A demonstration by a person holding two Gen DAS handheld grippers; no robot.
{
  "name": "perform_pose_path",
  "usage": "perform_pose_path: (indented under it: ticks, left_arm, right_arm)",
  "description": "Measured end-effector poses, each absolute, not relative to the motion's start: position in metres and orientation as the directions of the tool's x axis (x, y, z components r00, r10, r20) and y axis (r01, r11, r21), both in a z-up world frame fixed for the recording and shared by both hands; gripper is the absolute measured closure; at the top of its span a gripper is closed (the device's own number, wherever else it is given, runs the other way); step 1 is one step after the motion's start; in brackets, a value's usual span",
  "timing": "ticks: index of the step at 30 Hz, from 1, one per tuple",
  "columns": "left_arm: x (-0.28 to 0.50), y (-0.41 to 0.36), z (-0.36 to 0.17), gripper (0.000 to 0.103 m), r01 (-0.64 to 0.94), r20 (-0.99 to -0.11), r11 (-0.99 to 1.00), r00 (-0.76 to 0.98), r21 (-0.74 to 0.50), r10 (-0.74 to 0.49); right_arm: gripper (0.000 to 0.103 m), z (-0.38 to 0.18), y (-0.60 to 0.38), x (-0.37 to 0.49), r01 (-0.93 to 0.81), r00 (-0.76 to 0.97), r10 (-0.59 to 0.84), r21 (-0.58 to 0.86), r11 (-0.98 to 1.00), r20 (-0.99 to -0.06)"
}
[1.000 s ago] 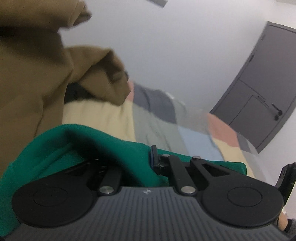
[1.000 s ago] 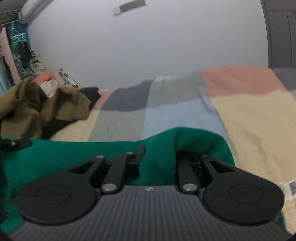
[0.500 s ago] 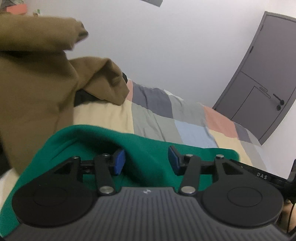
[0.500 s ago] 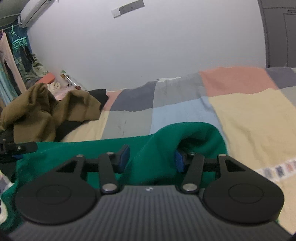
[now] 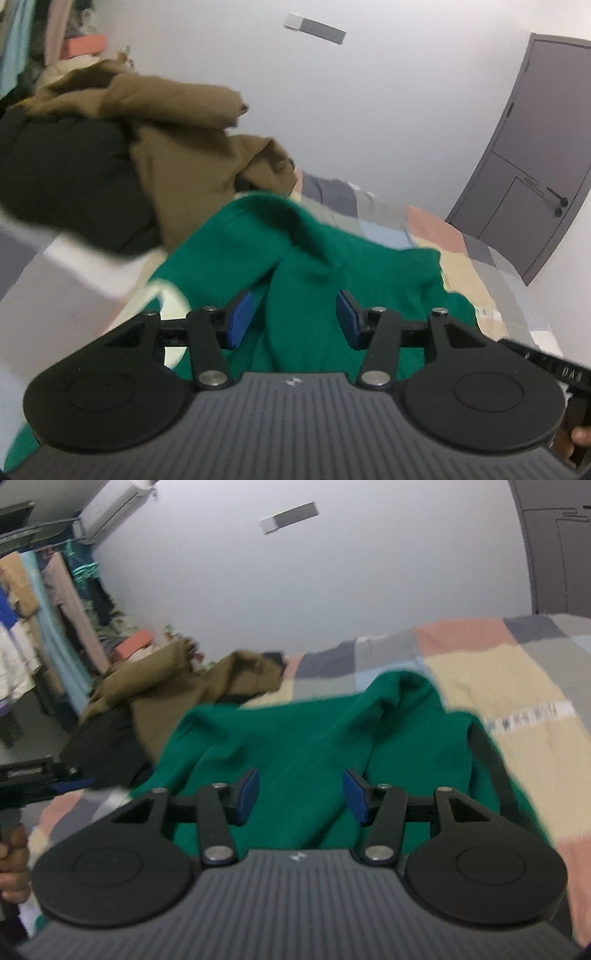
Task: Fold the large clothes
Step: 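Lower the hoodie onto the bed and open both grippers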
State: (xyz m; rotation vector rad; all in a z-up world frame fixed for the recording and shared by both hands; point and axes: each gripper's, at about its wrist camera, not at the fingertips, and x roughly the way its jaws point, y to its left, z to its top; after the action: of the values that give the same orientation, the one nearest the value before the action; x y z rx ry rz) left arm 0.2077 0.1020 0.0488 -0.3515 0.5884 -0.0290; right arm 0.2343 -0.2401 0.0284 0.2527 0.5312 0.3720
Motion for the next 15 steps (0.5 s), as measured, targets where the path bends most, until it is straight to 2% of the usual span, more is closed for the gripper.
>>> perform_pose_path:
  ticks: [7,9,11,13,15]
  left_arm:
    - [0.119,0.103,0.027,0.045,-0.135,-0.549,0.941,0.833,-0.311,-0.063]
    - [0.106,0.106,0.019,0.045,-0.150,-0.554,0.945,0.831,-0.292,-0.039]
    - [0.097,0.108,0.011,0.043,-0.160,-0.557,0.949,0.830,-0.271,-0.019]
    - [0.093,0.113,0.003,0.041,-0.180,-0.564,0.946,0.826,-0.271,-0.004]
    - [0.098,0.119,-0.003,0.039,-0.196,-0.579,0.938,0.815,-0.284,-0.005]
  right_arm:
    - [0.049,0.008,-0.217,0.150,-0.346,0.739,0.452,0.294,0.891,-0.500]
    - [0.039,0.000,-0.212,0.135,-0.366,0.722,0.466,0.289,0.885,-0.512]
    - [0.035,-0.006,-0.207,0.124,-0.371,0.692,0.477,0.301,0.879,-0.542]
    - [0.023,-0.015,-0.201,0.118,-0.394,0.661,0.500,0.308,0.866,-0.560]
    - [0.019,-0.028,-0.194,0.115,-0.407,0.644,0.506,0.303,0.861,-0.574]
